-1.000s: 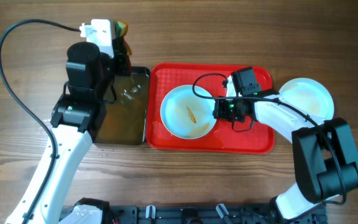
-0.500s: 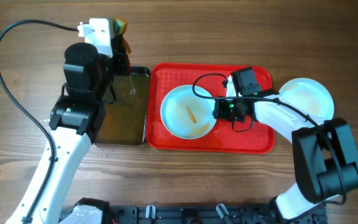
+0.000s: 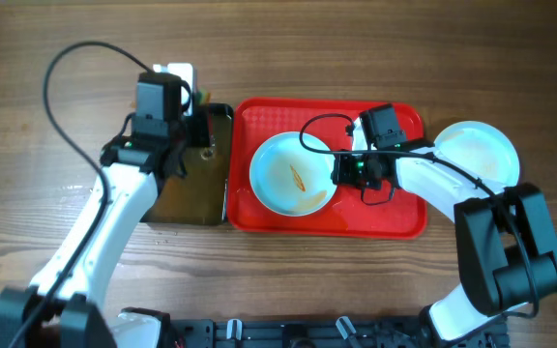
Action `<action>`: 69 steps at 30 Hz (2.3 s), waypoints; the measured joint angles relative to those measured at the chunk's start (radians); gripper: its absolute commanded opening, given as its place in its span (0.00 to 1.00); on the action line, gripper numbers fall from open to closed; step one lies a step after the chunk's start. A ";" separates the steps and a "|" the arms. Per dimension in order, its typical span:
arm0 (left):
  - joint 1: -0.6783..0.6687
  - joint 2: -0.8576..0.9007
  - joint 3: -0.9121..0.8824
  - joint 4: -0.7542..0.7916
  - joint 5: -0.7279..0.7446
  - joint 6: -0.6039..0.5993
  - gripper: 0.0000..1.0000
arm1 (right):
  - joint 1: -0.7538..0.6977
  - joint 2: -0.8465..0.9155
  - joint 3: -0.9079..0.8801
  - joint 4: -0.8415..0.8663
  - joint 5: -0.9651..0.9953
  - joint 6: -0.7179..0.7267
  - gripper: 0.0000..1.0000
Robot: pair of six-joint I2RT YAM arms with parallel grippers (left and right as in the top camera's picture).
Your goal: Clean dirty plates on tray and stack at the side
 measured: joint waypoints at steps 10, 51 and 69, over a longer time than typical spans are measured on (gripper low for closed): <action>0.000 0.141 0.000 -0.205 0.184 -0.269 0.04 | 0.000 0.000 0.000 0.000 0.000 0.000 0.04; -0.266 0.436 0.032 0.115 0.331 -0.423 0.04 | 0.000 0.000 0.000 -0.008 0.000 -0.008 0.04; -0.006 0.252 0.012 -0.175 0.149 -0.132 0.25 | 0.000 0.000 0.001 -0.020 -0.004 -0.011 0.04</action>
